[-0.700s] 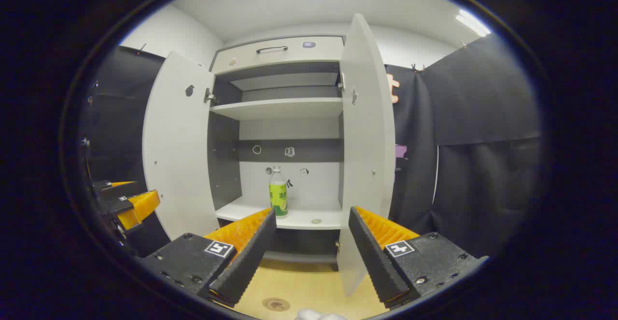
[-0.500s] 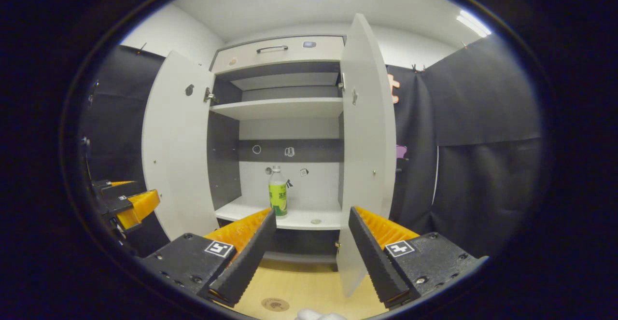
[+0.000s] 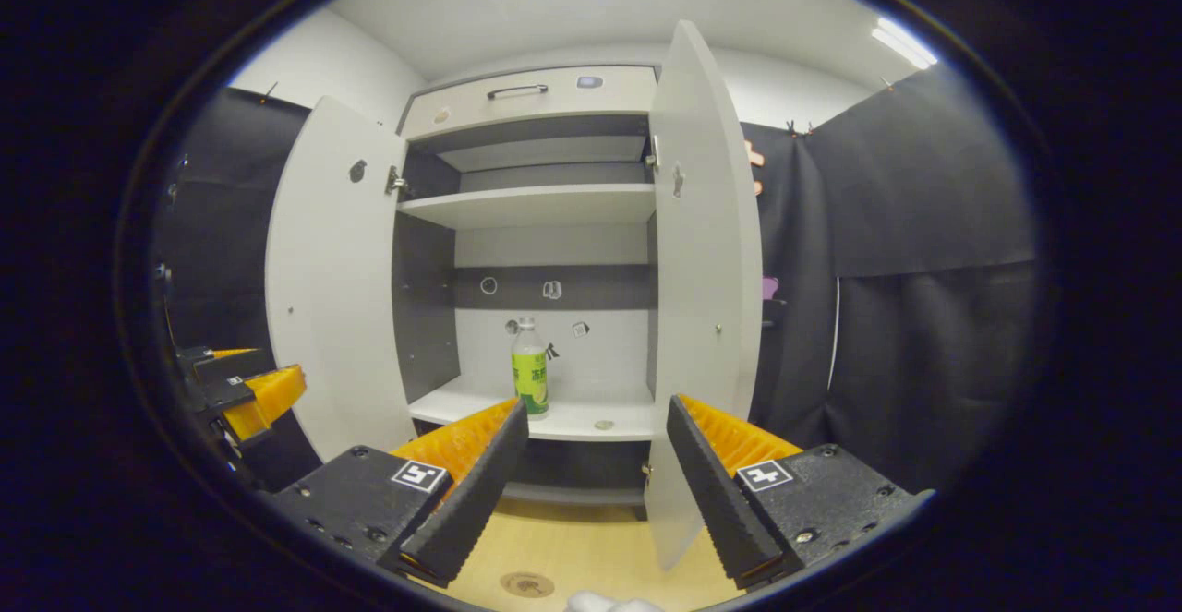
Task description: Grasp the bottle in the cabinet with the left hand and place it on the coaster, then close the right door with the right hand and the left door with the left hand.
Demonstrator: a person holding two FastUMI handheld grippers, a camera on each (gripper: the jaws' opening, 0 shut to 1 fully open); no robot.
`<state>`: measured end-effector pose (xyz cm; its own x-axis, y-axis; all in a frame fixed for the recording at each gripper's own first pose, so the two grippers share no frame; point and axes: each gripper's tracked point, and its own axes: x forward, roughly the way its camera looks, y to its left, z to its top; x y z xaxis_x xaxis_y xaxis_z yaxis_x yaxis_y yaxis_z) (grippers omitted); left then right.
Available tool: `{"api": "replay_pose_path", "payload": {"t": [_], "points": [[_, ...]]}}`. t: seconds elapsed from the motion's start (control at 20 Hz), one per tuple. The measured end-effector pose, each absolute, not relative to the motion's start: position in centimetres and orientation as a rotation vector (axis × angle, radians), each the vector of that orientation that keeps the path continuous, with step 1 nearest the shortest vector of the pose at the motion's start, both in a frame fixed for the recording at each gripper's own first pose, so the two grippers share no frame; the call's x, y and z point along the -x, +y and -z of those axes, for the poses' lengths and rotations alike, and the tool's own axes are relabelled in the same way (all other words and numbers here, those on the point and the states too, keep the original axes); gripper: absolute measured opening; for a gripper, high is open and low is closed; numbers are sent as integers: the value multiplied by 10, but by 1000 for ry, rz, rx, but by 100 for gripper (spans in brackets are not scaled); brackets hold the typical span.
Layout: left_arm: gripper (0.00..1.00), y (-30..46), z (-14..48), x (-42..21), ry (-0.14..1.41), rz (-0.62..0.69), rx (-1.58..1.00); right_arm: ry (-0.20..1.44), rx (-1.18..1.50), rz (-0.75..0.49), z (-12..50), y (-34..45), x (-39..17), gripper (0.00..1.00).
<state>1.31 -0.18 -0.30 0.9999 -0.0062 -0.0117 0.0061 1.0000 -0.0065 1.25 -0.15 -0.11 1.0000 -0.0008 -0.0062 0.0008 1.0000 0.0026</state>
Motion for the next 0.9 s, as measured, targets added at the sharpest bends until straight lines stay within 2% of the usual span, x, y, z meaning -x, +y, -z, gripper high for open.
{"api": "replay_pose_path", "payload": {"t": [0.4, 0.65, 0.9], "points": [[96, -23, 2, -55, -9, 52, 9, 21, 2, -10, 0, 1, -20, 99], [96, -74, 7, -133, -39, 133, 30, 39, 16, 1, -4, -3, -16, 99], [96, -128, 25, -226, -40, 160, 54, 52, 19, 37, -9, -11, -9, 99]]}}
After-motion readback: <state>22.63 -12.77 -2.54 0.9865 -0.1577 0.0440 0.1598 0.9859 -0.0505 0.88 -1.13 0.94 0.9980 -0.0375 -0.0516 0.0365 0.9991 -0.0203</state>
